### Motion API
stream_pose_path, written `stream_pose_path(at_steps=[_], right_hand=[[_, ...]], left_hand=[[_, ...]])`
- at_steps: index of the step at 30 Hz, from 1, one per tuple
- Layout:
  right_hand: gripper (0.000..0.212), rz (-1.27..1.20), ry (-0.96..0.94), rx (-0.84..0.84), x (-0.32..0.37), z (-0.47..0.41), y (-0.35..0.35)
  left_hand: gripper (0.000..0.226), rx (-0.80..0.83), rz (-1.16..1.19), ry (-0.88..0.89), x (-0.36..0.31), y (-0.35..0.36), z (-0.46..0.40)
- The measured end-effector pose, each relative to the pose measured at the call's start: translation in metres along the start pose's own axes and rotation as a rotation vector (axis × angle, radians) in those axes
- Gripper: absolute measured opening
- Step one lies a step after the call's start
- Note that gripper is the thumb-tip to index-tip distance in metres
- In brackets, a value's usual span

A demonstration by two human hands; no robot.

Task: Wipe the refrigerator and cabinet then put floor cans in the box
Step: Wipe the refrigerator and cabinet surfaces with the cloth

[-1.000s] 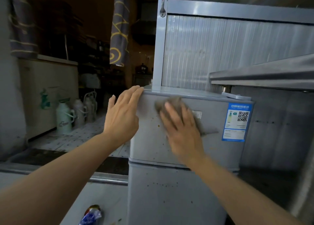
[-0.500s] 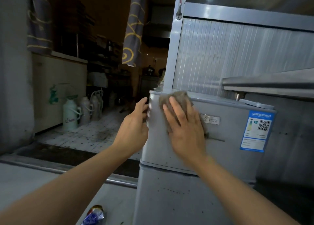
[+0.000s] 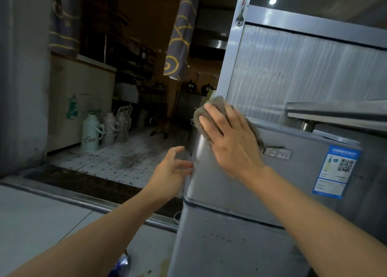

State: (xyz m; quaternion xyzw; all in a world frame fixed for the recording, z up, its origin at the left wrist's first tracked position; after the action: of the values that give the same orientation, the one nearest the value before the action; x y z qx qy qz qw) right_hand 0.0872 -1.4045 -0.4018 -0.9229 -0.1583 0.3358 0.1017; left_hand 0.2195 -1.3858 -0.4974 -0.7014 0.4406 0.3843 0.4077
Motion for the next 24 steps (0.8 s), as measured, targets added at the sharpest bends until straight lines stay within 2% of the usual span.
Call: stream_pose_path(at_steps=[5,9,15,18,21,24], right_hand=[[0.035,-0.004,-0.01,-0.023,0.022,-0.007,0.013],[0.031,0.004,-0.177,0.061,0.059,0.037,0.033],[0.038,-0.005,-0.359,0.279,0.095,0.095,0.041],[0.039,0.04,-0.477,0.236,0.076,0.077,0.03],[0.04,0.094,-0.261,0.097,0.031,0.022,0.015],[0.04,0.1,-0.109,0.069,0.004,-0.015,0.009]], left_hand=[[0.061,0.01,0.083,-0.132,0.028,0.005,0.002],[0.067,-0.005,0.085,-0.198,0.046,0.004,0.018],[0.063,-0.023,0.021,-0.27,0.062,-0.002,0.041],[0.061,-0.041,-0.01,-0.231,0.055,-0.006,0.042],[0.063,-0.002,-0.03,-0.184,0.046,-0.002,0.034],[0.064,0.032,-0.009,-0.189,0.05,0.011,0.029]])
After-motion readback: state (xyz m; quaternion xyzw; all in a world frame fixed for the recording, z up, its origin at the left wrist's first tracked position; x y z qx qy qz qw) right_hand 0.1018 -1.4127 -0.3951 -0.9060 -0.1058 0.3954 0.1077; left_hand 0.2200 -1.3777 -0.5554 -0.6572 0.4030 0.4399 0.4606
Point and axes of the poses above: each hand's wrist, its own z-axis away from the middle knuckle, its own y-axis out of the palm, x = y × z, the point moved 4 cm from there along -z, towards the middle knuckle, and after that the axes turned 1 degree about y, right-handed, at the moved point
